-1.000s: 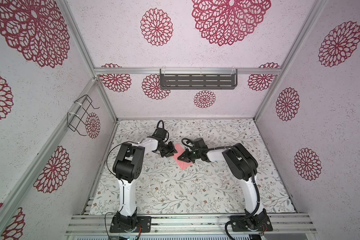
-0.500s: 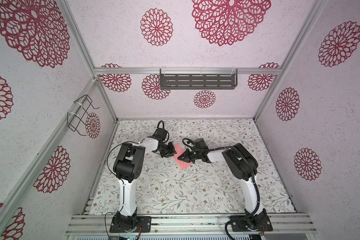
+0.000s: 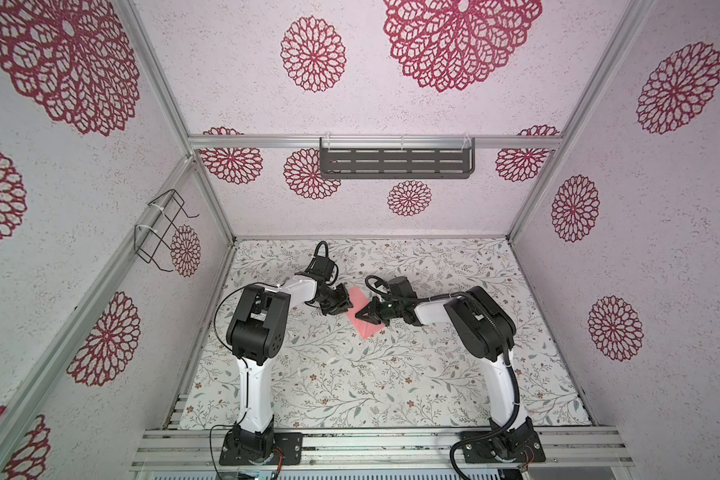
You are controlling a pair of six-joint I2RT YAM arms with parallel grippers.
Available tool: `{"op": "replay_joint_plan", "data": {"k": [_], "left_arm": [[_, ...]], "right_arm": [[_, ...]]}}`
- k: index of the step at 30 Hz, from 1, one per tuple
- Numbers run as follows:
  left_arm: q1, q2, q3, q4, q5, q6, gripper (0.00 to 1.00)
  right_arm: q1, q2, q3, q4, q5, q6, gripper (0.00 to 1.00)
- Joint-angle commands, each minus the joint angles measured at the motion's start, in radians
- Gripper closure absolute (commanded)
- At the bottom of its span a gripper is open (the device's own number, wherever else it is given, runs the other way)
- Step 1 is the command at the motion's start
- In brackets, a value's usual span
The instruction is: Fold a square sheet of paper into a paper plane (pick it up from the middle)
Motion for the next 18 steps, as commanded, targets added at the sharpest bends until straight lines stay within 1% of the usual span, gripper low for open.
{"op": "replay_joint_plan", "data": {"k": [1, 18], "left_arm": [[-0.009, 0.043, -0.001, -0.048, -0.036, 0.009, 0.74], [-0.009, 0.048, -0.001, -0.051, -0.039, 0.010, 0.74]], "right_arm": [[-0.005, 0.012, 0.000, 0.026, -0.022, 0.002, 0.93], [-0.002, 0.037, 0.013, 0.038, -0.043, 0.014, 0.93]]}}
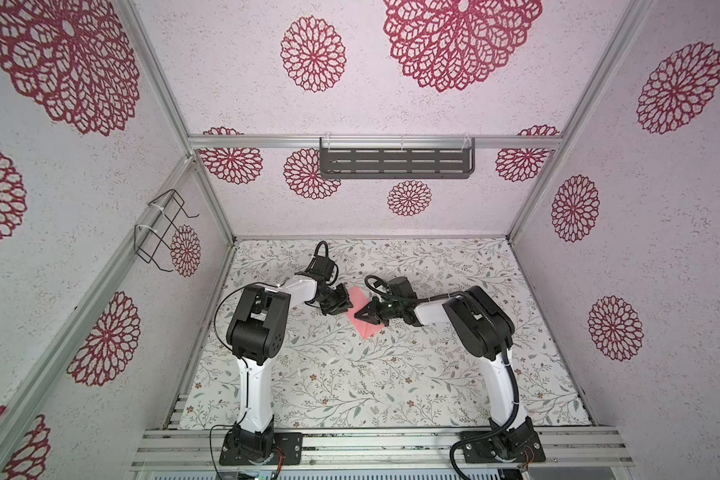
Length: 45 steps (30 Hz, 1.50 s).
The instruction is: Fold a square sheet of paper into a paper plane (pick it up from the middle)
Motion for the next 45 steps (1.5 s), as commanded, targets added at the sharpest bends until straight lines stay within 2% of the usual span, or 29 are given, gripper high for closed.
{"op": "replay_joint_plan", "data": {"k": [1, 6, 15, 20, 23, 25, 30, 32, 35, 45], "left_arm": [[-0.009, 0.048, -0.002, -0.047, -0.037, 0.009, 0.74], [-0.008, 0.044, 0.000, -0.050, -0.040, 0.011, 0.74], [-0.003, 0.016, 0.030, -0.067, -0.045, 0.013, 0.74], [0.014, -0.043, 0.018, -0.052, -0.079, -0.014, 0.74], [0.023, -0.090, -0.014, -0.008, -0.061, -0.021, 0.77], [0.021, -0.110, -0.038, 0.019, -0.034, -0.021, 0.79], [-0.011, -0.121, -0.086, 0.052, -0.002, -0.012, 0.91], [-0.023, -0.121, -0.097, 0.050, -0.005, -0.007, 0.95], [-0.038, -0.112, -0.100, 0.035, -0.004, 0.000, 1.00], [-0.067, -0.057, -0.060, -0.019, -0.034, 0.032, 1.00]], "right_arm": [[-0.001, 0.022, 0.013, -0.004, -0.006, 0.006, 0.93], [-0.001, 0.014, 0.013, -0.058, 0.028, -0.021, 0.91], [0.000, -0.001, 0.033, -0.205, 0.102, -0.080, 0.74], [0.001, -0.003, 0.035, -0.234, 0.123, -0.089, 0.73], [0.002, -0.005, 0.036, -0.243, 0.127, -0.092, 0.76], [0.002, -0.005, 0.039, -0.257, 0.133, -0.099, 0.82], [0.004, -0.001, 0.046, -0.285, 0.144, -0.110, 0.96], [0.005, -0.001, 0.043, -0.287, 0.148, -0.109, 0.99], [0.005, -0.005, 0.043, -0.295, 0.156, -0.111, 1.00], [0.005, -0.002, 0.046, -0.298, 0.159, -0.113, 1.00]]}}
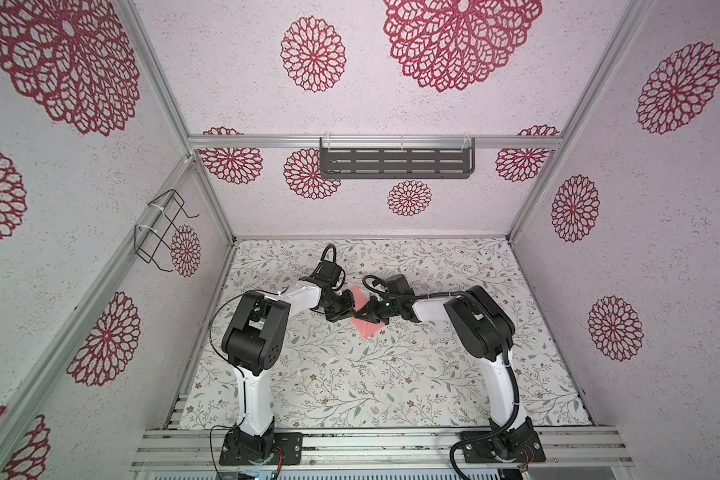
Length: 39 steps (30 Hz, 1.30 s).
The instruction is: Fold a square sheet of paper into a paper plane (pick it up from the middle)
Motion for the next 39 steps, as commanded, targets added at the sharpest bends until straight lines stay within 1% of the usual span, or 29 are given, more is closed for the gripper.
{"op": "replay_joint_plan", "data": {"k": [1, 13, 17, 20, 26, 31, 39], "left_arm": [[-0.002, 0.035, 0.020, -0.030, -0.025, 0.023, 1.00], [-0.007, 0.068, 0.026, -0.069, -0.077, 0.037, 1.00], [-0.012, 0.079, 0.027, -0.140, -0.134, 0.051, 1.00], [-0.013, 0.088, 0.005, -0.174, -0.174, 0.054, 1.00], [-0.018, 0.110, -0.016, -0.204, -0.210, 0.063, 1.00], [-0.025, 0.122, -0.014, -0.218, -0.231, 0.065, 1.00], [-0.029, 0.132, -0.015, -0.226, -0.253, 0.068, 1.00]], "right_arm": [[-0.002, 0.007, -0.012, -0.135, 0.097, -0.024, 1.00], [-0.002, 0.006, -0.004, -0.139, 0.095, -0.029, 1.00], [-0.005, -0.024, -0.002, -0.116, 0.070, -0.037, 1.00], [-0.008, -0.071, -0.008, -0.098, 0.045, -0.066, 0.98], [-0.005, -0.156, -0.077, -0.082, -0.015, -0.107, 0.97], [0.012, -0.200, -0.143, -0.117, -0.026, -0.139, 0.97], [0.022, -0.190, -0.154, -0.160, -0.033, -0.170, 0.97]]}}
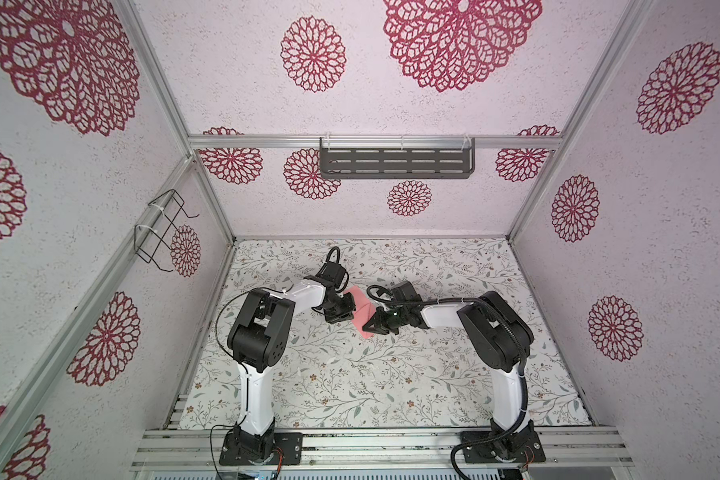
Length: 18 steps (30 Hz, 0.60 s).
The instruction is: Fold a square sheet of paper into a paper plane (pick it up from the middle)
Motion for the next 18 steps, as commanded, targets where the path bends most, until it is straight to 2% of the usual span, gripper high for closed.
{"op": "replay_joint_plan", "data": {"k": [1, 11, 18], "left_arm": [[-0.005, 0.092, -0.051, -0.129, -0.134, 0.012, 1.00], [-0.005, 0.100, -0.043, -0.139, -0.147, 0.014, 1.00], [-0.006, 0.099, -0.036, -0.147, -0.154, 0.018, 1.00]], "right_arm": [[0.006, -0.024, 0.004, -0.026, -0.026, -0.037, 0.97], [0.007, 0.004, 0.005, -0.073, 0.002, -0.047, 0.98], [-0.014, -0.075, 0.032, -0.006, 0.011, -0.046, 0.98]]}}
